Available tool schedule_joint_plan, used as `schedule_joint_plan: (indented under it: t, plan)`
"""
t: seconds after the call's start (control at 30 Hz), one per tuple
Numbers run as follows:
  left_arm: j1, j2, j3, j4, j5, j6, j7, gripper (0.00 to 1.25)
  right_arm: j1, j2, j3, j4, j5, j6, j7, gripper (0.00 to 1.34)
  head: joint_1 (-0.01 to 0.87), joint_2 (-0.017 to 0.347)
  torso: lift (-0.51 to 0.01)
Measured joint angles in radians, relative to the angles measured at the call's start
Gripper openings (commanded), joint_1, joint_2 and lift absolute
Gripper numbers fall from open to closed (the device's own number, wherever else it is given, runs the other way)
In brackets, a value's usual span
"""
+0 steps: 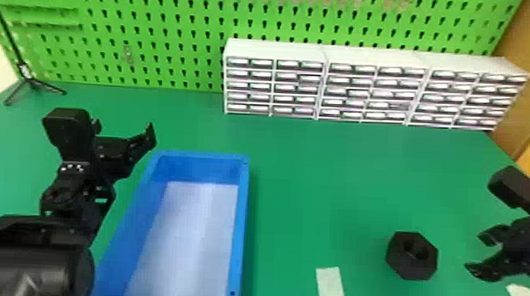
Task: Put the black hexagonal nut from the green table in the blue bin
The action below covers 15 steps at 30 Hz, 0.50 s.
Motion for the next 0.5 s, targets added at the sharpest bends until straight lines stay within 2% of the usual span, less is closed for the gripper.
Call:
schedule_joint_plan:
  t: [0.5]
  plan:
    - [-0.003,0.000,-0.001,0.000,-0.002,0.000,0.000,1.04,-0.016,0.004,0.019,0.008,-0.005,0.005,0.000,0.89,0.686,0.028,-0.096]
